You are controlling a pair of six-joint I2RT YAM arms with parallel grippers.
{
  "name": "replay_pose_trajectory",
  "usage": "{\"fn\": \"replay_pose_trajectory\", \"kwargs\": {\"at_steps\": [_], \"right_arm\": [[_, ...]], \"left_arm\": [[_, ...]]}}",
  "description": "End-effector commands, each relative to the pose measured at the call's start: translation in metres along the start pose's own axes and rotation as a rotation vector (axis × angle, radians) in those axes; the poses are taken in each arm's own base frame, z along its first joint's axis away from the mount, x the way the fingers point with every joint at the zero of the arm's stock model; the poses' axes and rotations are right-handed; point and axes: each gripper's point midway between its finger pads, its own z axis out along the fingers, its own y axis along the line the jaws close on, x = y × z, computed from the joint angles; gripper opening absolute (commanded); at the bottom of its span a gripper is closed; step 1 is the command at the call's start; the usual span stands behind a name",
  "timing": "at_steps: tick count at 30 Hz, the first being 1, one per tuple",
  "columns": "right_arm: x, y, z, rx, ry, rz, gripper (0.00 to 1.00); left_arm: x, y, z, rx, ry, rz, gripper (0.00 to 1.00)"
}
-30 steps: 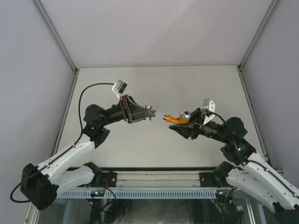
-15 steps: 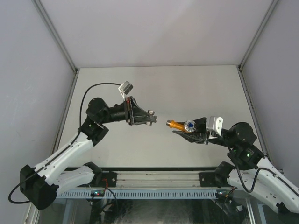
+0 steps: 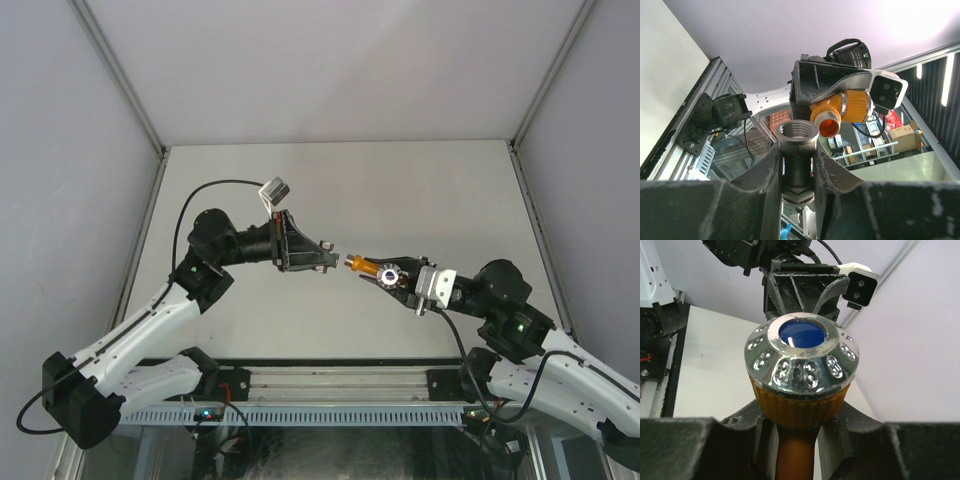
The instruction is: Install the water faucets
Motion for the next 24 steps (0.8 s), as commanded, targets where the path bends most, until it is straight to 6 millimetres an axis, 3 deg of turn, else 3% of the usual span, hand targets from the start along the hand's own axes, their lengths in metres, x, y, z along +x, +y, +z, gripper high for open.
{"fn": "replay_pose_trajectory", "kwargs": {"at_steps": [1,13,24], "right_arm": [[-0.007,-0.011,0.005,0.037,-0.025,-0.096,0.00],[0.003,-0.002,0.010,0.018,-0.021,-0.131,0.00],[0.000,0.001,0.011,0.012,-0.042,-0.141,0.00]], "left_arm": [[-0.007,-0.033,0.001,0.069,-0.009,0.090,0.00],[-0.002,-0.036,0.002,0.086,0.000,0.072,0.00],[0.000,-0.035,0.006,0.087,0.008,0.070,0.00]]}}
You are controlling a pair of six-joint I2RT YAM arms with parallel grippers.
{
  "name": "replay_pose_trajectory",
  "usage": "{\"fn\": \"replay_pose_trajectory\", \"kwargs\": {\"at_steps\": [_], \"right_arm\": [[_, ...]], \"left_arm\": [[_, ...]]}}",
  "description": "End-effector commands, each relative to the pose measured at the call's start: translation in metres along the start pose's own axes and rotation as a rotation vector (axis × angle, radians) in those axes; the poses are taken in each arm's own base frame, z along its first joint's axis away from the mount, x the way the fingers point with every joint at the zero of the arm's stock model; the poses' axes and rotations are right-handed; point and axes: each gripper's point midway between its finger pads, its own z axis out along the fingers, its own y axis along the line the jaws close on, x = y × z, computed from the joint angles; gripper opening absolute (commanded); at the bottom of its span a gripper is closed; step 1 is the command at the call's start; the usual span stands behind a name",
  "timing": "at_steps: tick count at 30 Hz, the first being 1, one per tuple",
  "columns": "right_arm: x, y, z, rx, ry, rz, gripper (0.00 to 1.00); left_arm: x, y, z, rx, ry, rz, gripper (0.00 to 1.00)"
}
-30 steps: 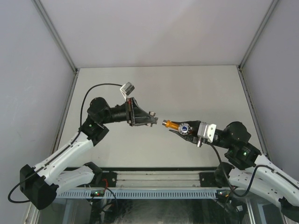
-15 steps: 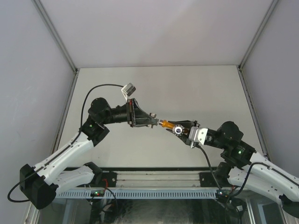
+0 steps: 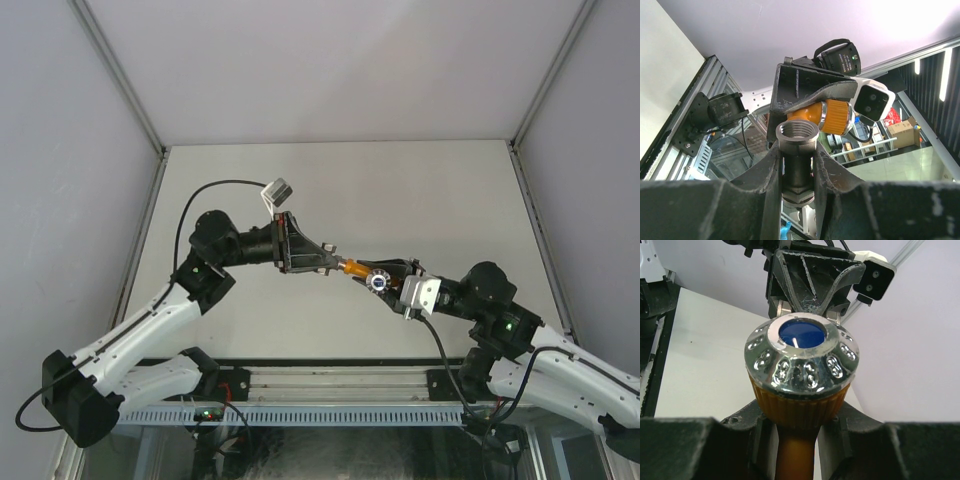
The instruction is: Install the water faucets
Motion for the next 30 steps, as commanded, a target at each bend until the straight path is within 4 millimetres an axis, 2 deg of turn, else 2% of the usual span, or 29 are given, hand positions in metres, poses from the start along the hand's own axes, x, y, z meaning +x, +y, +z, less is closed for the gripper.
{"fn": "replay_pose_trajectory", "kwargs": {"at_steps": [1,7,17,25,30], "right_arm": [[-0.017,-0.007,0.002,0.022,-0.065,-0.037,0.00],[-0.014,-0.001,0.005,0.003,-0.058,0.022,0.00],[-0.020,-0.011,0.008,0.042,-0.106,0.311,0.00],[-0.034,-0.014,0.004,0.038,-0.161,0.453,0.00],[-0.030,-0.013,0.004,0.019,-0.141,0.511,0.00]], "left_arm": [[-0.005,-0.031,0.003,0.075,-0.003,0.070,0.00],[-0.003,-0.037,0.003,0.093,0.022,0.100,0.00],[-0.001,-0.058,0.004,0.142,0.045,0.235,0.00],[-0.005,-0.047,0.009,0.021,0.084,0.355,0.00],[-0.002,-0.049,0.008,0.030,0.107,0.388,0.00]]}}
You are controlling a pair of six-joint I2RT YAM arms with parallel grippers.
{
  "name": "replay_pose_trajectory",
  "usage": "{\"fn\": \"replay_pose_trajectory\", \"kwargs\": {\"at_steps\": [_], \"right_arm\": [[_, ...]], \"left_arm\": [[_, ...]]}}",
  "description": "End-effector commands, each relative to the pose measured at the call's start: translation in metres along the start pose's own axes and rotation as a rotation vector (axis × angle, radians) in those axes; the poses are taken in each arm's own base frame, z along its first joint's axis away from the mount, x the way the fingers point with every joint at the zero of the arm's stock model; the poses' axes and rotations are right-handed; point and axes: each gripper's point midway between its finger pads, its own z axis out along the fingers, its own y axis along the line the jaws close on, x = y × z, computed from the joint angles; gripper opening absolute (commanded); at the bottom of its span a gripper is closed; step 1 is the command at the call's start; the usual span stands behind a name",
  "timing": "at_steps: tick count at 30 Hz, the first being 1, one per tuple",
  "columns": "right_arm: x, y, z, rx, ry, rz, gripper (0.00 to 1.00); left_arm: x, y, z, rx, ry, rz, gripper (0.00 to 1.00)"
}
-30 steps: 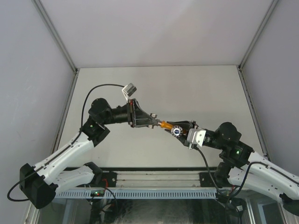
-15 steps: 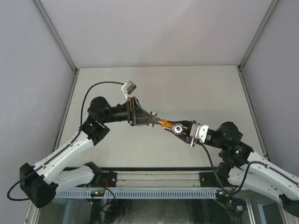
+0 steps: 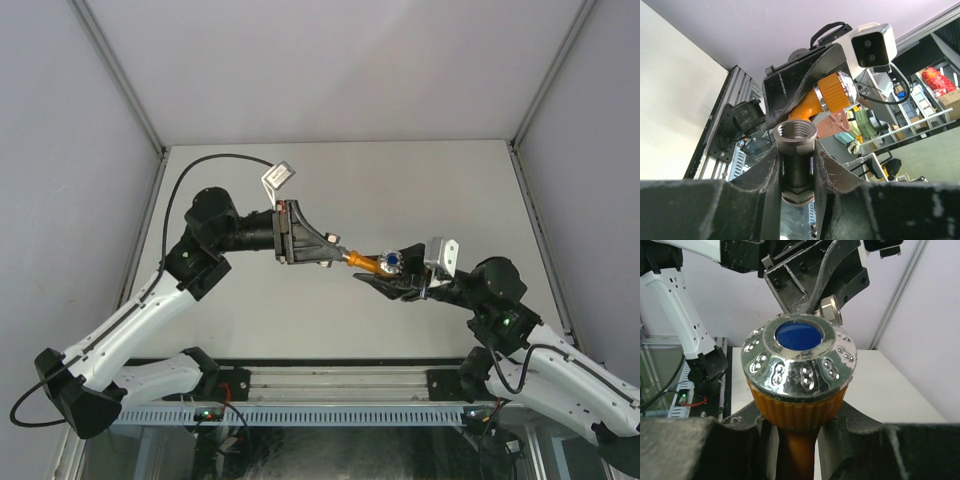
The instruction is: Install the water faucets
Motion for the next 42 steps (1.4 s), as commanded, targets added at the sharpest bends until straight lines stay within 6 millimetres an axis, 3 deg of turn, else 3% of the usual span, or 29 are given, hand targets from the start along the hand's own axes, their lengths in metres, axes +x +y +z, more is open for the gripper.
{"fn": "replay_pose_trajectory", "kwargs": {"at_steps": [1,9,27,42], "right_arm": [[-0.008,0.002,0.003,-0.019,-0.019,0.112,0.00],[-0.014,-0.004,0.008,-0.005,-0.054,0.271,0.00],[-0.035,-0.001,0.014,-0.069,-0.156,0.637,0.00],[-0.028,-0.006,0.024,-0.092,-0.084,0.928,0.00]], "left_arm": [[0.002,-0.019,-0.001,0.046,0.041,0.131,0.00],[-0.002,-0.020,-0.001,0.054,0.029,0.197,0.00],[-0.008,-0.049,-0.008,0.177,-0.032,0.417,0.00],[-0.010,-0.029,-0.006,0.117,0.007,0.680,0.00]]}}
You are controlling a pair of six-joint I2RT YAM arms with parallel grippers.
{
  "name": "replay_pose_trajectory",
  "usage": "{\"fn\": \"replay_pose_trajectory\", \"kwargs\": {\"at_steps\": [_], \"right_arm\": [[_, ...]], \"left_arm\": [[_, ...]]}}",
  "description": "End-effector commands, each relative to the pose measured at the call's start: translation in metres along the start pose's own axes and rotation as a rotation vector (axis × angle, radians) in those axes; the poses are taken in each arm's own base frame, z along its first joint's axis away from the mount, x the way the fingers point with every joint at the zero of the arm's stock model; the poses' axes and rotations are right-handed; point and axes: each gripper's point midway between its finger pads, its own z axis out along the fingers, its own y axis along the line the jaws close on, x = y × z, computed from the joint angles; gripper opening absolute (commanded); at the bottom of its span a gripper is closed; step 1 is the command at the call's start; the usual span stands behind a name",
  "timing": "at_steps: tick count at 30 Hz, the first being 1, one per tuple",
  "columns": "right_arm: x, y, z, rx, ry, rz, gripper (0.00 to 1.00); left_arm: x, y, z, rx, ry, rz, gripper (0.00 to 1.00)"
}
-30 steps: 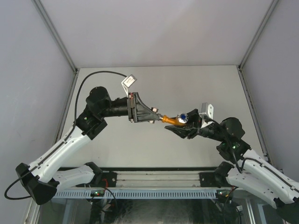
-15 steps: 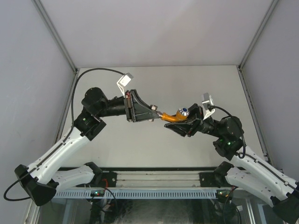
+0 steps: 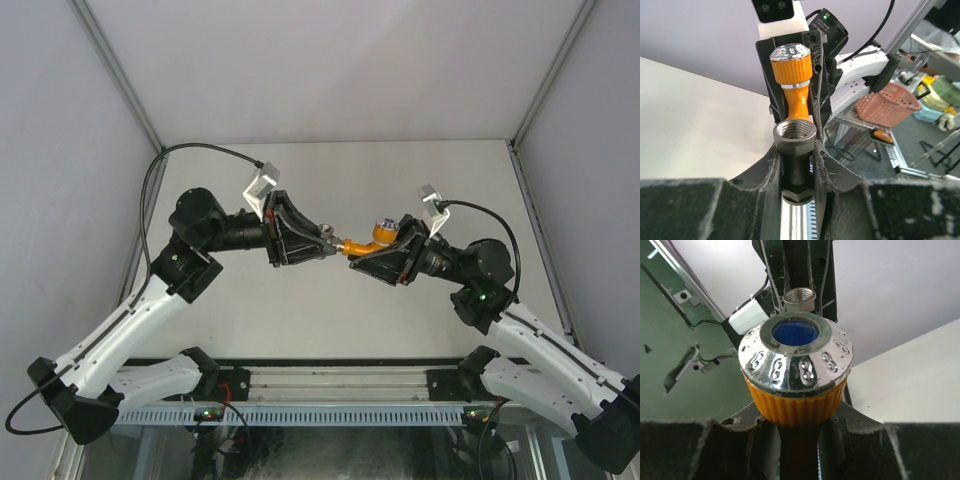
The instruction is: Install the water faucets
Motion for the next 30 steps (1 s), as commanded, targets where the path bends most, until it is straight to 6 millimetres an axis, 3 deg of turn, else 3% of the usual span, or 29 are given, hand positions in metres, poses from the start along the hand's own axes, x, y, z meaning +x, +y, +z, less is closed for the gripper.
{"fn": "replay_pose_trajectory", "kwargs": {"at_steps": [1,10,19,30], "right_arm": [[-0.012,0.004,0.009,-0.005,-0.017,0.159,0.00],[-0.013,0.006,0.011,-0.044,-0.021,0.246,0.00],[-0.019,0.019,0.012,-0.136,-0.007,0.313,0.00],[-0.023,0.022,0.017,-0.158,0.036,0.449,0.00]], "left_arm": [[-0.007,-0.016,0.002,0.076,0.036,0.207,0.00],[-0.005,-0.014,-0.002,0.092,0.051,0.383,0.00],[-0.003,-0.041,-0.006,0.271,0.021,0.560,0.00],[0.007,-0.032,-0.006,0.292,0.049,0.702,0.00]]}}
